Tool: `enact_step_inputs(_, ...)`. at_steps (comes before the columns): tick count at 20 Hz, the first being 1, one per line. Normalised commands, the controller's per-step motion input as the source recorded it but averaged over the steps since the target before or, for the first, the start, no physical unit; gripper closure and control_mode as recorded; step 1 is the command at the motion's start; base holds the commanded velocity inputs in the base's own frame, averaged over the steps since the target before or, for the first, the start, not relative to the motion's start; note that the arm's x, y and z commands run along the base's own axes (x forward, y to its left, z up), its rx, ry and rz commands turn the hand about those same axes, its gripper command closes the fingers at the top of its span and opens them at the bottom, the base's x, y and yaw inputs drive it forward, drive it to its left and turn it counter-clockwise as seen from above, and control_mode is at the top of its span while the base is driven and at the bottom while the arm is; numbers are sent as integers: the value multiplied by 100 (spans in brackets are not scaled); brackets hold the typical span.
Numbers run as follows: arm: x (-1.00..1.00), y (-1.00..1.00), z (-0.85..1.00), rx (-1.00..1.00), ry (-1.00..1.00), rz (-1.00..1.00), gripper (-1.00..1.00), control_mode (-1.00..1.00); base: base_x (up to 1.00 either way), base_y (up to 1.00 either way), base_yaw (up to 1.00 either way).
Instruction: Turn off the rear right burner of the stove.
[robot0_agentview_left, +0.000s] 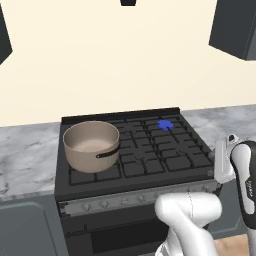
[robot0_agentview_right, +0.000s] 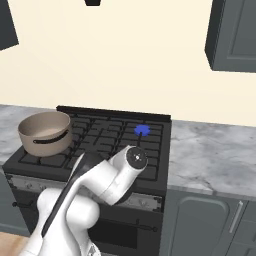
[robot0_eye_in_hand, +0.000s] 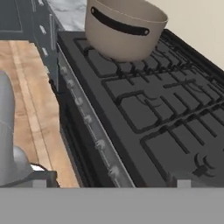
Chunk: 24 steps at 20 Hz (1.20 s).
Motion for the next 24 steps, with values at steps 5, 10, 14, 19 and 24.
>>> enact_step_inputs(5,-15,-2,-44,0,-31,9,-100,-100,0,0,0)
enact_step_inputs(10,-6,0,-53,-7,-33,7,-100,-100,0,0,0)
enact_step_inputs(14,0,-6,-59,-5,-33,0,-100,-100,0,0,0)
enact_step_inputs(19,-6,-30,-40,2,-28,0,-100,-100,0,0,0)
enact_step_inputs(24,-2,-8,-50,0,-23,4,-100,-100,0,0,0)
